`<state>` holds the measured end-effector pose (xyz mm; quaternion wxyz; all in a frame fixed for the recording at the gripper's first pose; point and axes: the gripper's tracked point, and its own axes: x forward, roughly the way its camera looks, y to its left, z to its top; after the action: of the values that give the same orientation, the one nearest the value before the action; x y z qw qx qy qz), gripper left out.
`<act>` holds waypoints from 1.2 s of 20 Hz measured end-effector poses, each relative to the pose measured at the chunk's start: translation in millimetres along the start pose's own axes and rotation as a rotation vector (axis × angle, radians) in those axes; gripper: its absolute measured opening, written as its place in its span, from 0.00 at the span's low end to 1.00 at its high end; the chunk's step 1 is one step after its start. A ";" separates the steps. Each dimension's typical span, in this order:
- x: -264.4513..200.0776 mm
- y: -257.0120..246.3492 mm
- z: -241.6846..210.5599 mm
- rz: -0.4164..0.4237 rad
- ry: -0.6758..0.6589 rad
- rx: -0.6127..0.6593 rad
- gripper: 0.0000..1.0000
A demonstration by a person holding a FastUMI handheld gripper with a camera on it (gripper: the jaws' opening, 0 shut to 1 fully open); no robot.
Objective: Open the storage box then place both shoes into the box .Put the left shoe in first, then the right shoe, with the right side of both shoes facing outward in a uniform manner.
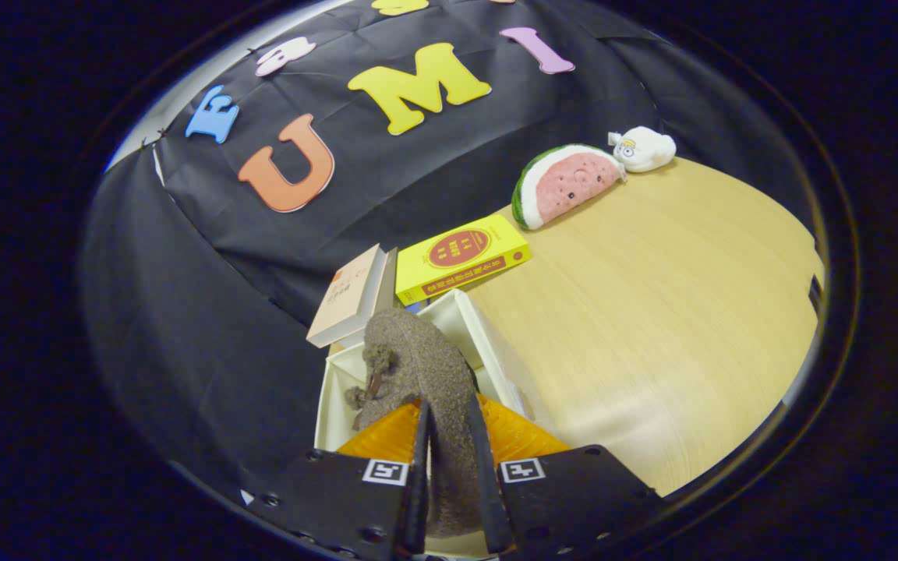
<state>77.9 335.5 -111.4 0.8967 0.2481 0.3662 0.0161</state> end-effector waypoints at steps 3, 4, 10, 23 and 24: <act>-5.0 1.6 -1.1 0.023 0.011 -0.051 0.33; -10.5 7.4 0.2 0.048 0.012 -0.057 0.34; -49.3 13.4 28.1 0.084 -0.125 -0.249 0.90; -182.1 -72.3 119.8 0.129 -0.596 -0.519 0.96; -188.4 -80.5 119.9 0.130 -0.593 -0.549 0.96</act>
<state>7.5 173.3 47.0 0.9934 0.0162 0.0576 0.0974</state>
